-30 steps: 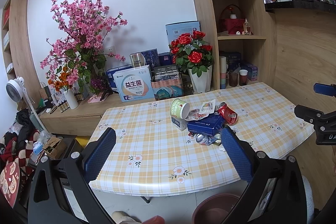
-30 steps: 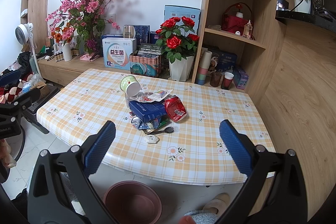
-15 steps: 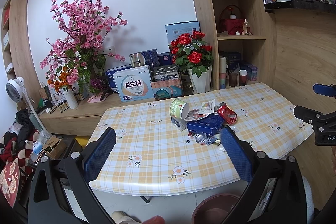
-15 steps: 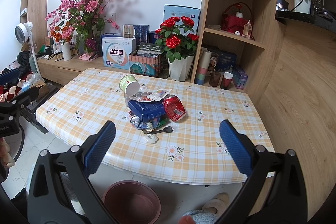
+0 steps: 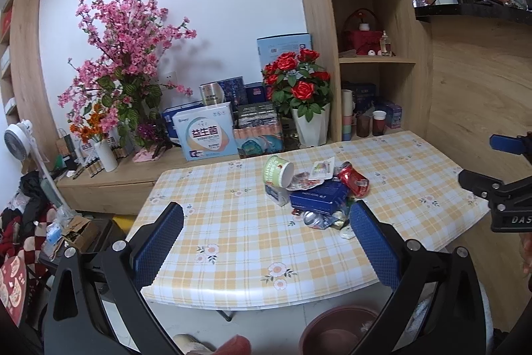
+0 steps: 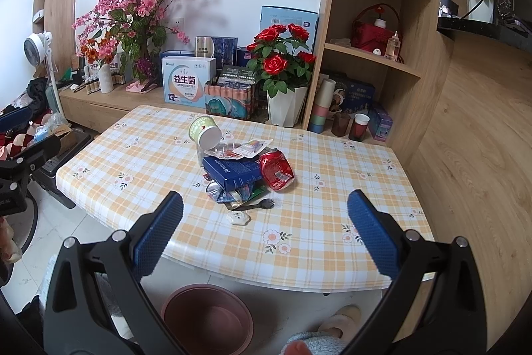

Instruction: Collect trash

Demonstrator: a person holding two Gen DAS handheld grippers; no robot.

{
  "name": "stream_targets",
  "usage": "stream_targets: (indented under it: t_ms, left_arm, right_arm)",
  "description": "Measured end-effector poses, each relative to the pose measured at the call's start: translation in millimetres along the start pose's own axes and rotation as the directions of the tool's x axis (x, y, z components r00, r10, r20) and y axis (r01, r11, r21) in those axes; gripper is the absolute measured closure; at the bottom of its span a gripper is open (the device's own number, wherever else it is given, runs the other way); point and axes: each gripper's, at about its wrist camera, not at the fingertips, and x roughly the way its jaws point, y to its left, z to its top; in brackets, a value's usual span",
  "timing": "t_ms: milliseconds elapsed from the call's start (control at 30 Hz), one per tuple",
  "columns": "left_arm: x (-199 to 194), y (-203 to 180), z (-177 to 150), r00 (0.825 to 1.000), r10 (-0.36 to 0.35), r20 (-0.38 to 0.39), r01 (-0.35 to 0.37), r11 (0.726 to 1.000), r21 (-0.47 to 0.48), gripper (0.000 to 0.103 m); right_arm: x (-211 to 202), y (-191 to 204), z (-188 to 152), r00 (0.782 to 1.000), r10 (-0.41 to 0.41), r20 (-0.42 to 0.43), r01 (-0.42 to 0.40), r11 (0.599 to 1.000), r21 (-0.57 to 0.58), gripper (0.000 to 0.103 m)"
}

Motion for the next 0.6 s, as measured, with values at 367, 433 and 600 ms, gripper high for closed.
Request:
stream_targets:
  t_ms: [367,433,600]
  left_arm:
    - [24.2,11.4,-12.6,0.996,-0.079,-0.036,0.074,0.991,-0.114,0.005]
    - [34.4,12.1,-19.0,0.997,-0.063,-0.047,0.057,0.990,-0.126,0.005]
    - [64.9,10.1,-38.0,0.995,-0.037,-0.091,0.028,0.995,-0.098,0.005]
  right_arm:
    - [18.9,-5.2,-12.9,0.999,0.019,-0.035,-0.018,0.999,0.049,0.005]
    - [27.8,-10.7,-19.0,0.999,0.030,-0.038,-0.027,0.997,0.076,0.005]
    - [53.8,-24.4,-32.7,0.998,0.028,-0.058,-0.021,0.991,0.132,0.005]
